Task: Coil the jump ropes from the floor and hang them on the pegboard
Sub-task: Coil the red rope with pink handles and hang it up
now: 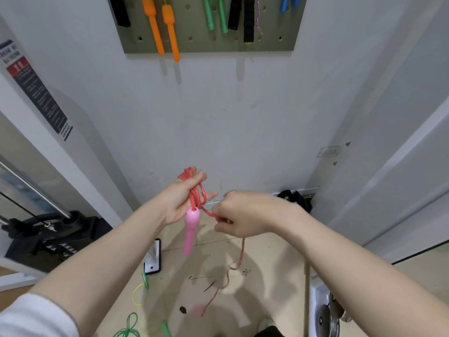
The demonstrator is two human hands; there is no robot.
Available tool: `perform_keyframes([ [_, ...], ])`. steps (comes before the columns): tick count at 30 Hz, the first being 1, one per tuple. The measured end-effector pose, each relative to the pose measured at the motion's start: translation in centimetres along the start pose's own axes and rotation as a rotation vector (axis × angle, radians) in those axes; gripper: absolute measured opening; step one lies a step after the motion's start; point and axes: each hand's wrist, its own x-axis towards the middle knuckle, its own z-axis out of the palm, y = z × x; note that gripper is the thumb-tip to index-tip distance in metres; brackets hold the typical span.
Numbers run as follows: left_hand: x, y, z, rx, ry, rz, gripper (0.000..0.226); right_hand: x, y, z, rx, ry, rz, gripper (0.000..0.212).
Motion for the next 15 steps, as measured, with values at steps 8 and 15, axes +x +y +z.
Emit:
perform_keyframes([
  [8, -3.1, -1.3, 3.7, 0.476, -0.314, -0.146, 0.071, 0.1, 6.7, -1.4, 0.410, 0.552, 0.290, 0.036],
  [15, -4.0, 1.3, 3.5, -0.308, -0.880, -0.123, 0.055, 0.9, 8.2, 5.5, 1.254, 0.258, 0.309, 0.042],
])
